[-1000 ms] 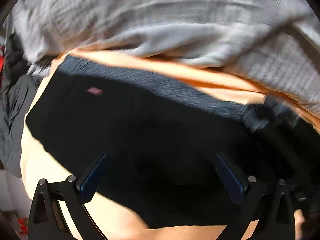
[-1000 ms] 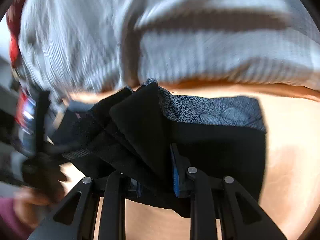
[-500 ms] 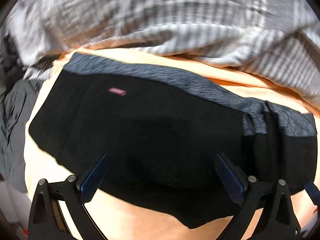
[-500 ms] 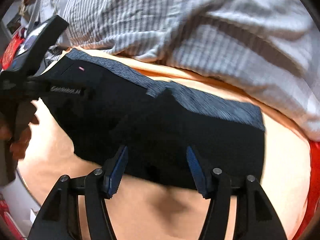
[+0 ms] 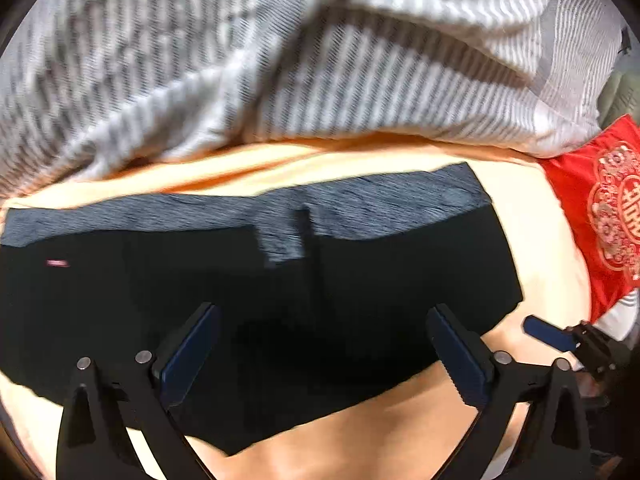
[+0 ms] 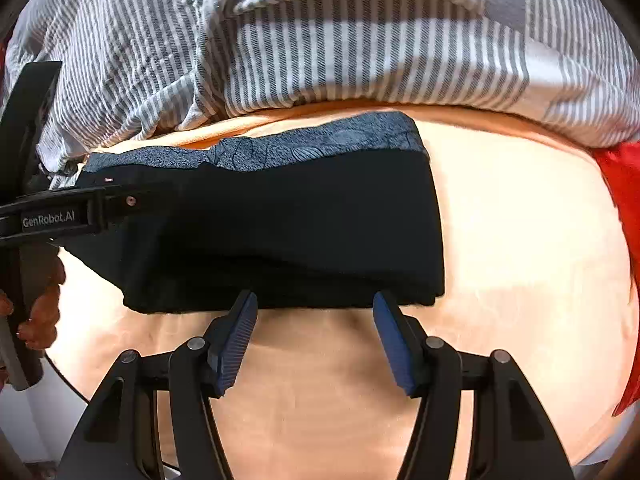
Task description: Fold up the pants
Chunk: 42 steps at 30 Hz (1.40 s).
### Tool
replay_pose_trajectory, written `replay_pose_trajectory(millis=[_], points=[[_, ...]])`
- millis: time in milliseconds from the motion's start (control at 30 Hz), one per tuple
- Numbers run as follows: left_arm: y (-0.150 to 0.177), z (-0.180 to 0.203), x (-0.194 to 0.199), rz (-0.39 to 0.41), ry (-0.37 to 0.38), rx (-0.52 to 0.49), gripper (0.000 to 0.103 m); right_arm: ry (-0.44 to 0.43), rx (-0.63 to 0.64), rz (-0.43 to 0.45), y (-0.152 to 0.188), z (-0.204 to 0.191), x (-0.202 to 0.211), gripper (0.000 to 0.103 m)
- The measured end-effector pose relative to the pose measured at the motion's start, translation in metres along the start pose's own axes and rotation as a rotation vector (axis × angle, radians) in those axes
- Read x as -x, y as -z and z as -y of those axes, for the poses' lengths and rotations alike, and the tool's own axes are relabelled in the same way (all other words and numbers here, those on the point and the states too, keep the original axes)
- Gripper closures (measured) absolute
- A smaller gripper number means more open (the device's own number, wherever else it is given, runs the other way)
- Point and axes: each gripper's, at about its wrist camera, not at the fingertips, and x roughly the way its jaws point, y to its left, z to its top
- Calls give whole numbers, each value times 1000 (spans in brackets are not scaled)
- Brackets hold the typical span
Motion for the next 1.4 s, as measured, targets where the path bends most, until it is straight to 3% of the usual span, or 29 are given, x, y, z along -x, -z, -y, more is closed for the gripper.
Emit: replay_pose_trajectory(millis=[100, 167, 300, 367, 467, 700, 733, 767, 967, 1233, 1400], points=[[-3, -5, -19, -63, 38, 52, 23, -11, -12, -4, 4, 6, 0, 39], [0, -1, -25, -84, 58, 72, 43, -22, -31, -6, 7, 11, 1, 39], [4, 7, -28, -91, 68, 35, 65, -31, -62, -9, 6, 19, 5, 39], [6, 11, -24, -76, 71, 13, 85, -34, -79, -16, 6, 24, 5, 39], [7, 7, -17, -54, 132, 50, 86, -40, -104, -19, 4, 30, 7, 39], [21, 21, -9, -48, 107, 12, 86, -37, -115, -21, 4, 34, 11, 39], [23, 19, -11, -57, 101, 14, 86, -38, -118, -23, 4, 35, 11, 39], [26, 15, -15, -67, 88, 17, 95, -39, -119, -25, 4, 35, 11, 39], [24, -3, -33, -84, 76, 54, 95, -65, -108, -40, 6, 32, 7, 39], [25, 0, -31, -88, 66, 36, 95, -242, -275, -72, -10, 42, -19, 39], [25, 3, -31, -88, 63, 20, 95, -279, -339, -80, -17, 40, -31, 37]])
